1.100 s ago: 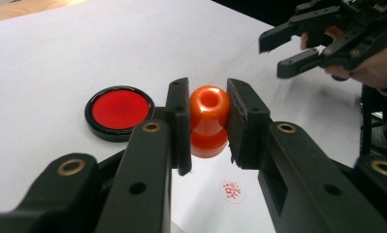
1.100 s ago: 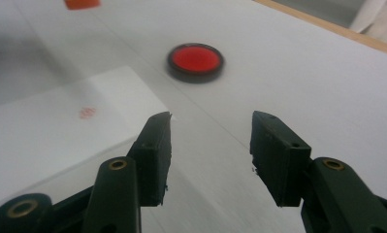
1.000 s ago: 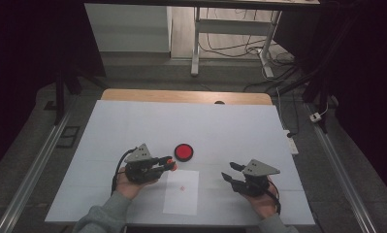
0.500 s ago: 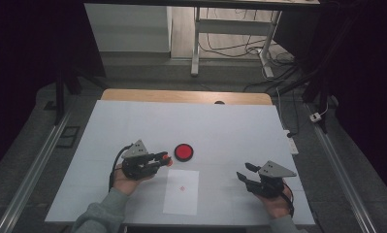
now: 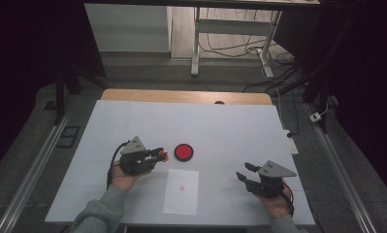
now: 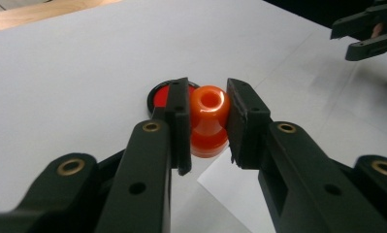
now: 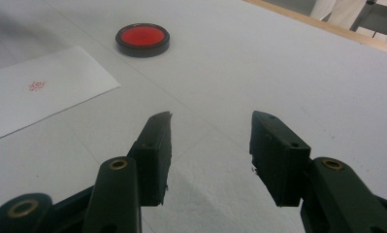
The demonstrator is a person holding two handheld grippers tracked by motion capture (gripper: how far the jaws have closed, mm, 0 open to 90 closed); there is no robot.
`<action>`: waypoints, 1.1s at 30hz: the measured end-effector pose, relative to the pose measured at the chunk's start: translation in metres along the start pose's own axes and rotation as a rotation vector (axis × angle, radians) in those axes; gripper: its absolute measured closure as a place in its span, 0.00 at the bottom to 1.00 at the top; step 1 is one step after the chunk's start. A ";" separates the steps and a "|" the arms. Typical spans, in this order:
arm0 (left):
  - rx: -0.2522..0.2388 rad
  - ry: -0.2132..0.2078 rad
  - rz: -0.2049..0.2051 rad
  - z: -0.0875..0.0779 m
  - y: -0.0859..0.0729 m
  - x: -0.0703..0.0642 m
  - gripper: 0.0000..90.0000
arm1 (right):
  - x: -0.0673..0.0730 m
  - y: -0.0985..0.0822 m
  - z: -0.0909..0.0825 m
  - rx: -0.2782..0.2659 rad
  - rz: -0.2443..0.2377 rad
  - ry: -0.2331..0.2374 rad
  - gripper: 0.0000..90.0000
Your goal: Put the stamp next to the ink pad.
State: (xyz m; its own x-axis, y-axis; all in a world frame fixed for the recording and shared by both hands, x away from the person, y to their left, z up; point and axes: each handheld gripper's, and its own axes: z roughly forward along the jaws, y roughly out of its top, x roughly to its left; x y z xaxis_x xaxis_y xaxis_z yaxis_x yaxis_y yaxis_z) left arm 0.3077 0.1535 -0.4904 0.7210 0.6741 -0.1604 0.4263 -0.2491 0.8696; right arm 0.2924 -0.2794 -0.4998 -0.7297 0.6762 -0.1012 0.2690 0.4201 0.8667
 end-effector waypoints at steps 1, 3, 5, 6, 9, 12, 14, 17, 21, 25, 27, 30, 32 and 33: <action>0.002 0.004 -0.001 0.001 0.000 0.001 0.80 | 0.000 0.000 0.000 0.002 0.002 -0.004 0.55; 0.006 0.013 -0.003 0.002 -0.001 0.003 0.80 | 0.000 0.000 0.001 0.002 0.002 0.006 0.55; 0.010 0.021 -0.007 0.003 -0.001 0.005 0.80 | 0.000 0.000 0.001 0.004 0.002 0.008 0.55; 0.011 0.027 -0.011 0.004 -0.001 0.006 0.80 | 0.000 0.000 0.001 0.004 0.002 0.007 0.55; 0.022 0.041 -0.013 0.007 -0.002 0.009 0.80 | 0.000 0.000 0.002 0.005 -0.001 0.012 0.55; 0.032 0.053 -0.017 0.010 -0.003 0.012 0.80 | 0.001 -0.001 0.003 0.001 0.003 0.011 0.55; 0.035 0.059 -0.020 0.012 -0.003 0.013 0.80 | 0.001 -0.001 0.002 0.007 -0.002 0.001 0.55; 0.046 0.062 -0.021 0.014 -0.004 0.015 0.80 | 0.001 -0.001 0.003 0.009 0.000 0.014 0.55; 0.072 0.071 -0.019 0.021 -0.006 0.016 0.80 | 0.002 -0.001 0.004 0.011 0.000 0.011 0.55; 0.101 0.081 -0.009 0.028 -0.008 0.017 0.80 | 0.002 -0.001 0.005 0.012 0.002 0.010 0.55; 0.117 0.084 -0.005 0.031 -0.009 0.017 0.80 | 0.001 -0.001 0.004 0.017 -0.002 0.006 0.55; 0.140 0.086 0.002 0.035 -0.011 0.017 0.80 | 0.001 -0.001 0.005 0.013 0.002 0.010 0.55; 0.151 0.089 0.008 0.037 -0.012 0.016 0.80 | 0.001 -0.002 0.005 0.016 0.004 0.009 0.55; 0.154 0.088 0.011 0.037 -0.012 0.016 0.80 | 0.001 -0.002 0.005 0.016 0.004 0.011 0.55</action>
State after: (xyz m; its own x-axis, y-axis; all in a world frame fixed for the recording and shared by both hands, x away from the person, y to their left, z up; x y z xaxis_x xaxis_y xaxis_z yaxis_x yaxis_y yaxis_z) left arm 0.3346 0.1411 -0.5205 0.6782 0.7274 -0.1043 0.5023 -0.3553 0.7883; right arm 0.2947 -0.2766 -0.5038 -0.7356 0.6711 -0.0922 0.2818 0.4269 0.8593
